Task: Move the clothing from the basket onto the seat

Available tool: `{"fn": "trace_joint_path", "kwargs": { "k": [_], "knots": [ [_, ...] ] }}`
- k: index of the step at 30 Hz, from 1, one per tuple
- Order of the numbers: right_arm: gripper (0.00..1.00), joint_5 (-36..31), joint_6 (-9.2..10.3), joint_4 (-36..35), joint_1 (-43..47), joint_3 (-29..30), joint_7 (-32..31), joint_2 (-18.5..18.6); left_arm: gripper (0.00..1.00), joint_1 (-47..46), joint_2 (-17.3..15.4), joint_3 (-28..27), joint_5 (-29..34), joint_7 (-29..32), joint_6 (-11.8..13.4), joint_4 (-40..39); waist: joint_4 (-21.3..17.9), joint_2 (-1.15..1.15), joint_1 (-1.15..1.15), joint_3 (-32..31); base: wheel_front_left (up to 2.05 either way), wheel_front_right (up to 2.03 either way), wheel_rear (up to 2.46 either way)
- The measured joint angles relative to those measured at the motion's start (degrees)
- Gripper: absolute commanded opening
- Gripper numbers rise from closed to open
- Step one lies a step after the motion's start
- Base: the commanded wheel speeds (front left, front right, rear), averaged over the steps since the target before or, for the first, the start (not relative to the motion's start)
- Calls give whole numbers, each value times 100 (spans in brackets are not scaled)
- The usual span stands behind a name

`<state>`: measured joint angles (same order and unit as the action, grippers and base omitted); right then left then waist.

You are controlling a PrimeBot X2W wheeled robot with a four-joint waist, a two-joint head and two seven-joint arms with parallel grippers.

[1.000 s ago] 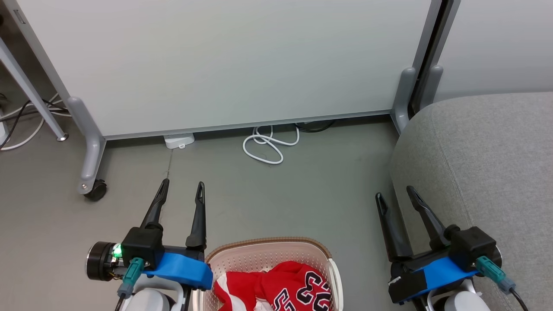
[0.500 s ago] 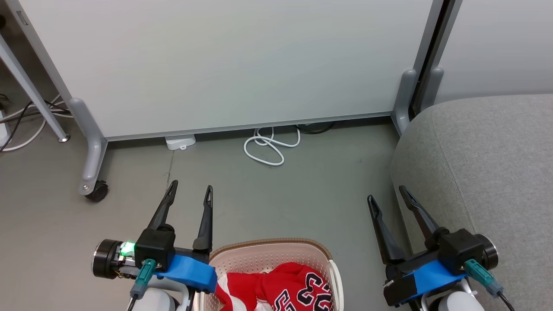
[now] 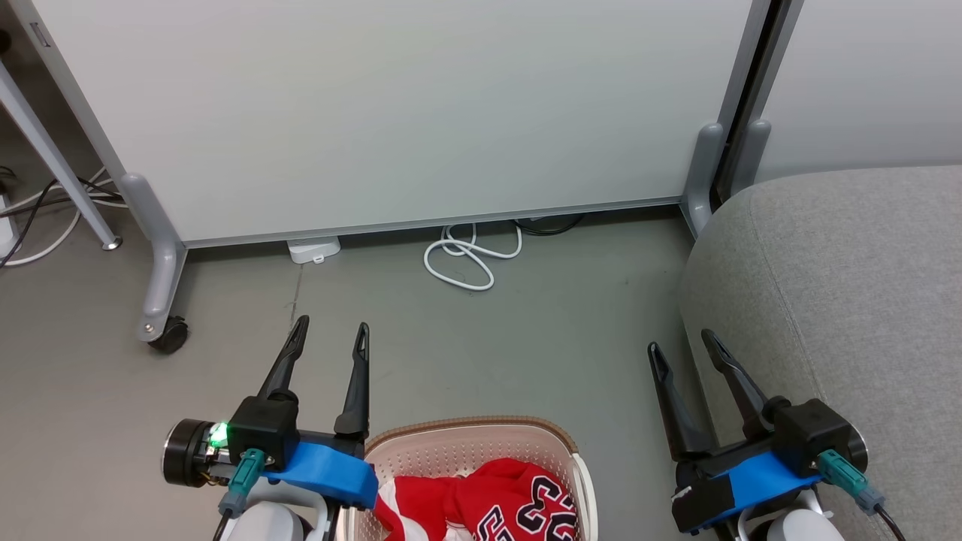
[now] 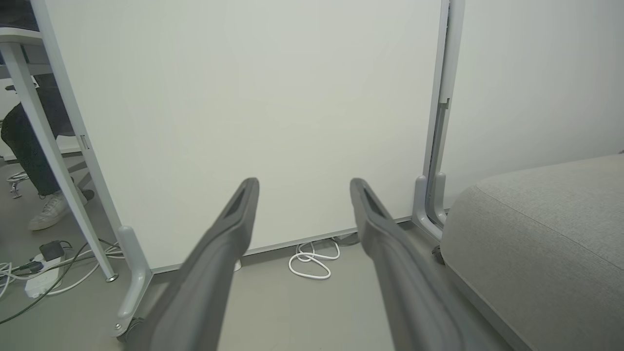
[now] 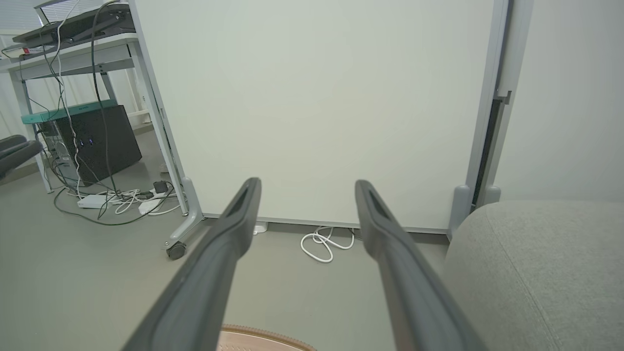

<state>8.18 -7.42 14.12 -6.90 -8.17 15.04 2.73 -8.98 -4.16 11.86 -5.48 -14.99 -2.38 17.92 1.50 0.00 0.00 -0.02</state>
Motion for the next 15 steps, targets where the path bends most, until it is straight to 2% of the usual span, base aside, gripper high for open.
{"fn": "trace_joint_path", "kwargs": {
  "k": [15],
  "knots": [
    [100, 4, 0, 18, -27, -1, 1, 0, 100, -14, 44, -13, 79, 0, -75, 112, -11, 0, 0, 65, 0, 0, 0]
  ]
}}
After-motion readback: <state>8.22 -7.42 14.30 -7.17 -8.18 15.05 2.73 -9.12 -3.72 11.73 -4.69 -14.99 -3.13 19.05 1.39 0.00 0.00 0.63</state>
